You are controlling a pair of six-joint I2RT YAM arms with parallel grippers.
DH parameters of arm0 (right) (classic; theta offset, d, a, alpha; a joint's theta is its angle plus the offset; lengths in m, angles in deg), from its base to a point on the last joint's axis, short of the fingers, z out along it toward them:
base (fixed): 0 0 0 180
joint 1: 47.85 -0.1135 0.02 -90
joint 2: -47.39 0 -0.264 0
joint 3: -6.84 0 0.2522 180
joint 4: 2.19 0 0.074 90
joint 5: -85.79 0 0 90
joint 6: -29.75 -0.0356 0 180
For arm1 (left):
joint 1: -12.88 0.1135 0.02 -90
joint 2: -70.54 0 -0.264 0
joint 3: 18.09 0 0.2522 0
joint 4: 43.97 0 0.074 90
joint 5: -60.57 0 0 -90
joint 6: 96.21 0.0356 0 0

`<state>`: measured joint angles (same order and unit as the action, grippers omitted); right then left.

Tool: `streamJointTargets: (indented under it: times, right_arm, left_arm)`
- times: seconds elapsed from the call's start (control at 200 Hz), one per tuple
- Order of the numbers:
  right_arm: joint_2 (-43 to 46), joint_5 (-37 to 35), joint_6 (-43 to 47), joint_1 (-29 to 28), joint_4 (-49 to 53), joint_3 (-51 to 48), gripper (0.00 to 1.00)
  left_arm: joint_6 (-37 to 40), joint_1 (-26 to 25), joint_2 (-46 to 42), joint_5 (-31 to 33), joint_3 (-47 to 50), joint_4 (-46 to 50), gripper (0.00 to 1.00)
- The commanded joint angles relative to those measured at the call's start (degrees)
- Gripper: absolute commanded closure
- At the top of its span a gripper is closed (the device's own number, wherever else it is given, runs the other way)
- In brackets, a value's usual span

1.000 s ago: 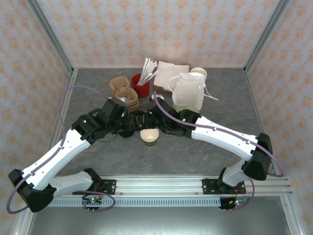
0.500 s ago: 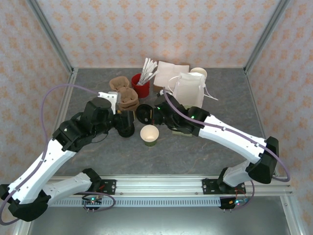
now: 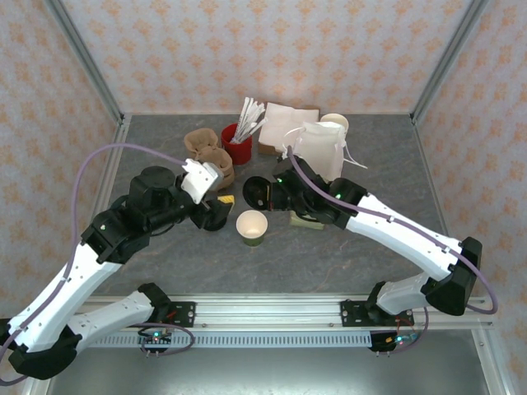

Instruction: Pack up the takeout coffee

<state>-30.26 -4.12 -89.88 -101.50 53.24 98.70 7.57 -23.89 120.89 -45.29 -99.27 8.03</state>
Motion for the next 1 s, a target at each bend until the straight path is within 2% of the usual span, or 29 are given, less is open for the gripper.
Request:
streamJointTargets:
  times: [0.0, 0.07, 0.28, 0.535, 0.646, 0.761, 0.991]
  right_arm:
    - [0.7, 1.8, 2.3, 1.1, 5.0, 1.8, 1.00]
    - [0.6, 2.6, 2.8, 1.9, 6.9, 2.5, 1.00]
    - [-0.2, 10.4, 4.5, 5.1, 10.2, 3.9, 1.00]
    - [-3.8, 15.3, 8.0, 5.7, 16.6, 8.5, 1.00]
    - [-4.3, 16.0, 8.8, 5.7, 17.1, 9.1, 1.00]
    - [-4.7, 16.7, 9.0, 5.7, 17.2, 9.2, 1.00]
    - [-5.0, 17.0, 9.4, 5.7, 17.5, 9.3, 1.00]
  left_arm:
    - [17.3, -0.6, 0.3, -9.2, -0.7, 0.3, 0.23]
    - [21.9, -0.6, -0.1, -10.9, -0.2, 0.1, 0.16]
    - [31.1, -1.3, 3.1, -14.4, -1.4, 2.0, 0.10]
    - [37.7, -5.1, 8.6, -11.8, -4.4, 4.4, 0.15]
    - [37.6, -5.6, 11.9, -12.0, -6.1, 6.3, 0.27]
    - [38.3, -5.6, 13.5, -11.3, -6.3, 6.3, 0.33]
    - [40.6, -5.6, 14.2, -9.6, -6.3, 6.7, 0.36]
